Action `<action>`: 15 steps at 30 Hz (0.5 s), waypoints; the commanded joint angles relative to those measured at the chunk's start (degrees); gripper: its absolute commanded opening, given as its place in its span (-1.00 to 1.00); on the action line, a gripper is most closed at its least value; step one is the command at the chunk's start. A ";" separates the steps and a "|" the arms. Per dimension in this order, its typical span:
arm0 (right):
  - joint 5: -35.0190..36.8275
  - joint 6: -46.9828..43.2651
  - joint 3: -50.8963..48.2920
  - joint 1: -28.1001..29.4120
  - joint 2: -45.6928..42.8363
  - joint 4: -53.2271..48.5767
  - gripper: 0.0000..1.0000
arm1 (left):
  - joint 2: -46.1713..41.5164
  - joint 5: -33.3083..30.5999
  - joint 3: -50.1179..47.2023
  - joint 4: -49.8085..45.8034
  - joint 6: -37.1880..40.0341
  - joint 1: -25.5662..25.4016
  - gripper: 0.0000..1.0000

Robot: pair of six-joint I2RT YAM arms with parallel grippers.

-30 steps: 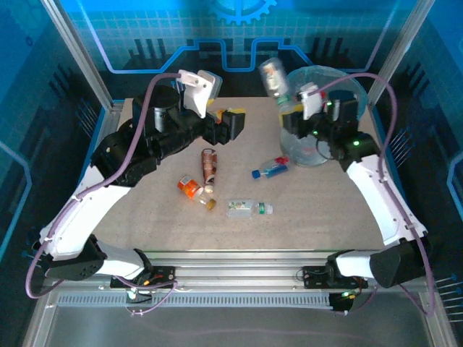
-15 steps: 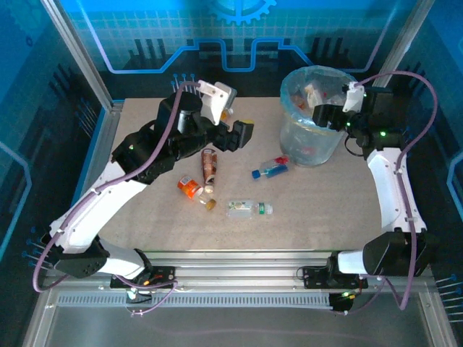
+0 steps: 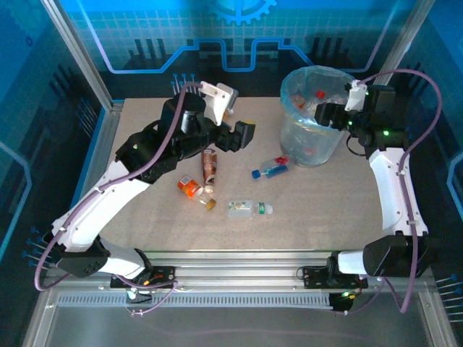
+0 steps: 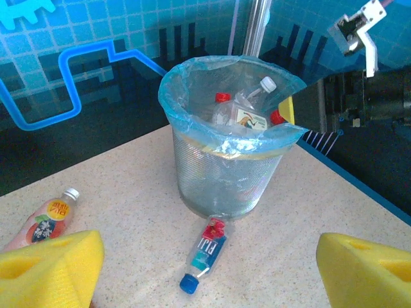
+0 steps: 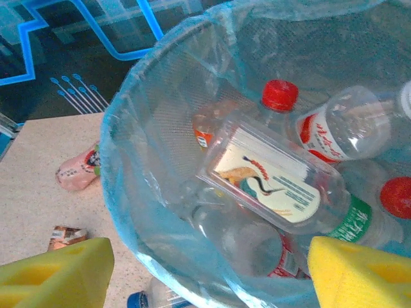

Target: Put the plastic bottles in the bin

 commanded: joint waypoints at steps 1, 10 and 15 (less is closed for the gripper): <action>0.11 -0.01 3.51 2.98 1.44 -3.41 0.53 | 1.14 -2.12 -0.88 -1.00 -0.53 -0.25 0.75; -2.48 -15.72 0.18 23.29 -4.28 1.37 0.58 | -0.18 -5.67 -9.24 -4.14 -6.15 1.97 0.74; -6.00 -32.07 -8.15 34.69 -3.82 1.49 0.71 | -6.98 -4.94 -21.60 -2.92 -14.92 6.48 0.74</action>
